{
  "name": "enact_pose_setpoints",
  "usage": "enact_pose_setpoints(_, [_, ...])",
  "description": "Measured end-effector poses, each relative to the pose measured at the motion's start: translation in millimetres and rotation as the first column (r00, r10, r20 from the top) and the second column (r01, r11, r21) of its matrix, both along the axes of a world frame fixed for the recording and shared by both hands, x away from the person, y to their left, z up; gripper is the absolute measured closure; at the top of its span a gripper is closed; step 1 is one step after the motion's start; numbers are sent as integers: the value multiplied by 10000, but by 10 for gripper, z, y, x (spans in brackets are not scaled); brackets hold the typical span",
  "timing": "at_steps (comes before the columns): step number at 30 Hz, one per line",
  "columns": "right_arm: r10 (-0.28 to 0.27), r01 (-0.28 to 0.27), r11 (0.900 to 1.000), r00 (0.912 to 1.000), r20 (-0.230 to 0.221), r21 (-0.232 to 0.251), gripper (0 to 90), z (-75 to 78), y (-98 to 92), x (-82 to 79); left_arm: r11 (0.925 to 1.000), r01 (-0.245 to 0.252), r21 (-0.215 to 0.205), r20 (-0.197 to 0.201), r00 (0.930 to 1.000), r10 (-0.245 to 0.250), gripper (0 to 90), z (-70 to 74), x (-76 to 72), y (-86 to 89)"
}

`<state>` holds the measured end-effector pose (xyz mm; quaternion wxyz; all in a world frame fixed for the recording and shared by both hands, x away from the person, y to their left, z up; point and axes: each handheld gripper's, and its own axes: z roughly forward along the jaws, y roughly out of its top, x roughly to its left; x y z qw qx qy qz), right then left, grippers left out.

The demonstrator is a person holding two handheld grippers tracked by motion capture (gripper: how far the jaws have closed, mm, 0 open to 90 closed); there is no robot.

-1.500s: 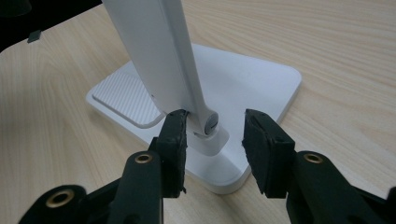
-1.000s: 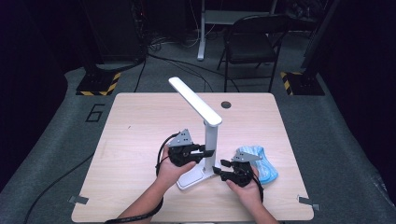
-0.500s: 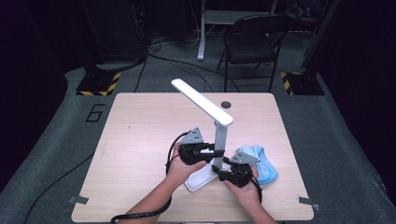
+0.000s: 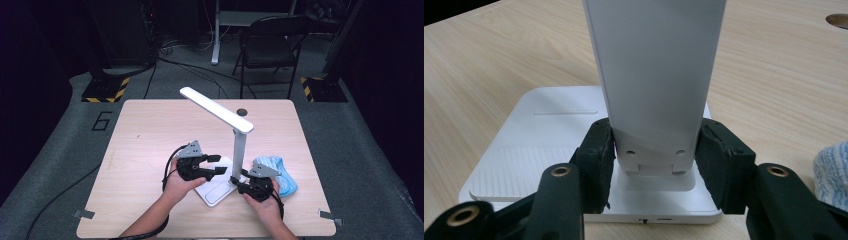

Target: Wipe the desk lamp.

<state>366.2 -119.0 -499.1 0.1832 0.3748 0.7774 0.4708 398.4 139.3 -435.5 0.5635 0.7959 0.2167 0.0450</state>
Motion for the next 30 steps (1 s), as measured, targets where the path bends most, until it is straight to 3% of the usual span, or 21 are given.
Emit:
enact_pose_setpoints(7, [2, -4, 9995, 10000, 67, 315, 475, 0, 24, 24, 9991, -320, 271, -103, 9994, 322, 429, -85, -5, 199])
enact_pose_setpoints(11, [21, -26, 9996, 9998, 188, 265, 502, 35, 46, 45, 9985, -463, 289, -190, 9987, 468, 421, -131, -16, 285])
enact_pose_setpoints(18, [289, -290, 9996, 9996, 9, 41, 510, 67, 56, 82, 9952, -821, 542, -296, 9960, 838, 402, -224, -23, 421])
enact_pose_setpoints(30, [670, -670, 9977, 9977, -28, -120, 513, 73, 170, 109, 9833, -1594, 876, -650, 9841, 1654, 334, -433, -23, 693])
